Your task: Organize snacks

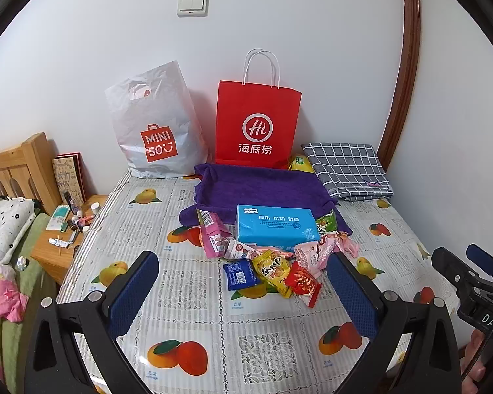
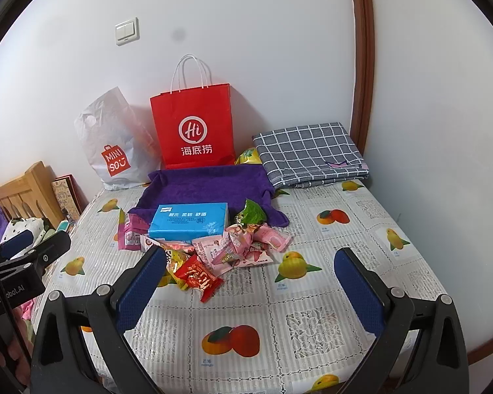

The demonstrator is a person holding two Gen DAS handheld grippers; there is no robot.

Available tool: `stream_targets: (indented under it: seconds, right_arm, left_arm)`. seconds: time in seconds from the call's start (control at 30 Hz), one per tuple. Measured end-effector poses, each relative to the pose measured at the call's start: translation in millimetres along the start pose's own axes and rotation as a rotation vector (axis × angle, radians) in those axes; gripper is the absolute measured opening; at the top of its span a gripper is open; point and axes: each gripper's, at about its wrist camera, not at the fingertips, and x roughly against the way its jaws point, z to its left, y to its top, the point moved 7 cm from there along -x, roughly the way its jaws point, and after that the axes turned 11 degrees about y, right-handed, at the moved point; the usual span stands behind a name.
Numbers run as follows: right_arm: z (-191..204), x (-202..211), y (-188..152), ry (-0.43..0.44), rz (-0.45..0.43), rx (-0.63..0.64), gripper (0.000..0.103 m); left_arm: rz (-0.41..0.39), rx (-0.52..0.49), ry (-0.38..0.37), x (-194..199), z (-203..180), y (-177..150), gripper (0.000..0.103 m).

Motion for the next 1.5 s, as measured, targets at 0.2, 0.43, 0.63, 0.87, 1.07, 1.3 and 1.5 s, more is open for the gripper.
stream_targets:
  seconds: [0.2,0.43,0.63,0.87,1.07,1.3,1.5]
  right_arm:
    - [0,-1,0,-0.002,0.005,-0.002,0.101]
    - [1,-2,-2,-0.004,0.002,0.002,0.101]
    - [2,-5,-1,-0.001,0.002,0.007,0.101]
    - [0,-21,0,-0.004,0.014,0.003,0.101]
    - [-5,-42,0,0.001,0.027,0.004,0.101]
    - [-22,-76,-8,-0.007,0.058,-0.001,0.101]
    - [-37,-115,-19,0.009,0.114,-0.039,0.101]
  left_arm:
    - [0.002,0.001,0.0,0,-1,-1,0.103]
    - [0.003,0.002,-0.002,-1,-1,-1,0.103]
    - [0.003,0.004,-0.009,-5,-2,1,0.103]
    - [0.004,-0.015,0.006,-21,-4,4,0.103]
    - [0.029,-0.019,0.022,-47,1,5,0.103]
    - [0.092,-0.021,0.033,-87,2,-3,0.103]
    - [0.142,-0.025,0.029,-120,6,-15,0.099]
